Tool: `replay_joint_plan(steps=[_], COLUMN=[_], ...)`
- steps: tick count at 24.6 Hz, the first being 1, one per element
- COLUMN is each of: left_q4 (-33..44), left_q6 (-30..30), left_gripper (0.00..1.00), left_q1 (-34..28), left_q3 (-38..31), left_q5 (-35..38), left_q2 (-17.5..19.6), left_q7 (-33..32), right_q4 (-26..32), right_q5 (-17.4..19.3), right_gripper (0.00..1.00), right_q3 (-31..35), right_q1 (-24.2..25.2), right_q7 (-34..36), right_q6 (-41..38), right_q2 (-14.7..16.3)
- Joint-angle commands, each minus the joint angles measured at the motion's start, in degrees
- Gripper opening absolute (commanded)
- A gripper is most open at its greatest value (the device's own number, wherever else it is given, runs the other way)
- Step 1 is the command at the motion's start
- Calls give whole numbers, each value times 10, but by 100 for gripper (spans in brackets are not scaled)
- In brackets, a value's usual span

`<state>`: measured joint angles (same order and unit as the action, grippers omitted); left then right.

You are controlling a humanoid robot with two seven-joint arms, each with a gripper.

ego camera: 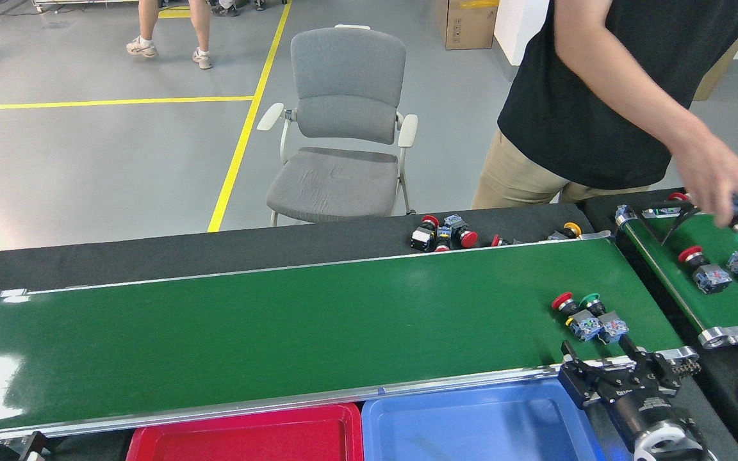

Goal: Pick switch part from conveyor to tray
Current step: 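Reach the right gripper to a green-capped button and grasp it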

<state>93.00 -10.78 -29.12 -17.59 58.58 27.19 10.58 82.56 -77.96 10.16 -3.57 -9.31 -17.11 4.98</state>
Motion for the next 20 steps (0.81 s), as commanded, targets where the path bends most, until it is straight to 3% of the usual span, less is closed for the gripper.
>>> replay_joint_plan(steps=[1,9,20], left_q4=[3,-8,-20], left_q6=[-1,-3,-3], left_gripper=[100,100,100], left_q1=[2,6,20], left_q3=[-3,-3,5], left_q5=[1,1,0], left_q2=[4,3,7], left_q7=[4,4,4], right_q4=[1,-15,-57], right_q5=[2,3,2], right_gripper=[99,99,99], right_q3=[-3,-18,-51], right_q1=[-9,-15,-60], right_q7=[0,-1,-2], right_q6=[-4,-12,-6], right_q2=[6,4,4])
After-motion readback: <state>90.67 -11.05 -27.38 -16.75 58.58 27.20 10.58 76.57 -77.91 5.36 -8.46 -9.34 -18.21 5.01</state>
